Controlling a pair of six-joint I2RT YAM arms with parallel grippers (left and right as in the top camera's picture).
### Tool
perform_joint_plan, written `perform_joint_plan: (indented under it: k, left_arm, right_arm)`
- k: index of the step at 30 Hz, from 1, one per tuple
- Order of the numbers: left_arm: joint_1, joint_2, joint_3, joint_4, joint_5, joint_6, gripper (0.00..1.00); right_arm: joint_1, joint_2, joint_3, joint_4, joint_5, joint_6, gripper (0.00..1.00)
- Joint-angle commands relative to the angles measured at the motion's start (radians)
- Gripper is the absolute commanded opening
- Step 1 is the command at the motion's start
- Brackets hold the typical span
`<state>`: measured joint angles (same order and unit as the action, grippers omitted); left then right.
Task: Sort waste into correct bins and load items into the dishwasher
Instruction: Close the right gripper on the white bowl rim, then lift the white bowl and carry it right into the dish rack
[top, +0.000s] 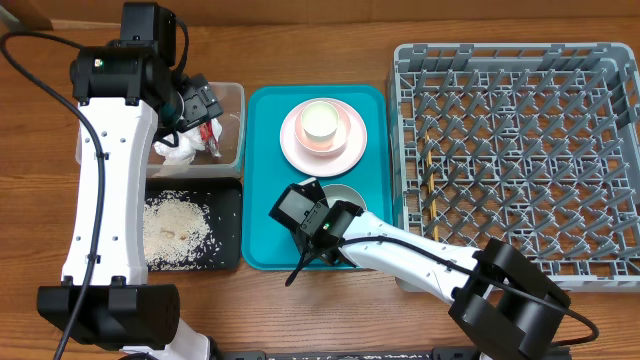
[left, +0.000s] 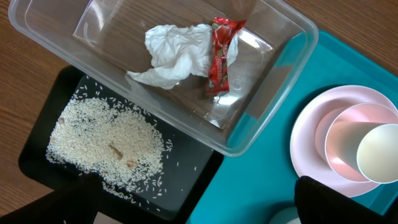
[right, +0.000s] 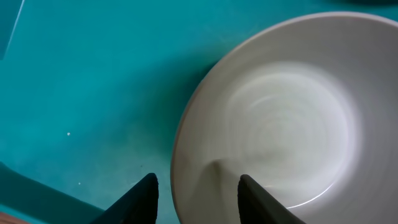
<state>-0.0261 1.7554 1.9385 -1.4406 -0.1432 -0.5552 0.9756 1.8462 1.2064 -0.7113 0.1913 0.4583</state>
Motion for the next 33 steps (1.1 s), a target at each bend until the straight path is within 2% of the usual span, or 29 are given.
perform_joint_plan:
  k: [1, 3, 8, 16, 19, 20, 29, 33]
  left_arm:
    - [0.000, -0.002, 0.007, 0.002, -0.009, 0.002, 1.00]
    - [0.000, -0.002, 0.007, 0.002, -0.009, 0.002, 1.00]
    - [0.000, -0.002, 0.007, 0.002, -0.009, 0.002, 1.00]
    - [0.000, -0.002, 0.007, 0.002, -0.009, 0.002, 1.00]
    - [0.000, -0.002, 0.007, 0.002, -0.009, 0.002, 1.00]
    - [0.000, -0.002, 0.007, 0.002, -0.009, 0.002, 1.00]
    - [0.000, -0.002, 0.007, 0.002, -0.010, 0.002, 1.00]
    - [0.000, -0.002, 0.007, 0.002, -0.009, 0.002, 1.00]
  right_arm:
    - [-0.003, -0.016, 0.025, 0.006, 0.017, -0.013, 0.43]
    - [-0.003, -0.016, 0.023, 0.006, 0.016, -0.013, 0.41]
    - [-0.003, -0.015, 0.022, -0.007, 0.013, -0.013, 0.30]
    - [-0.003, -0.015, 0.004, -0.009, 0.008, -0.013, 0.26]
    - [-0.003, -0.015, 0.005, -0.009, 0.005, -0.013, 0.10]
    - [-0.003, -0.015, 0.005, -0.009, -0.003, -0.013, 0.08]
    - [-0.003, -0.015, 0.005, -0.008, -0.091, -0.013, 0.04]
    - [-0.003, -0.018, 0.036, -0.011, -0.209, -0.013, 0.04]
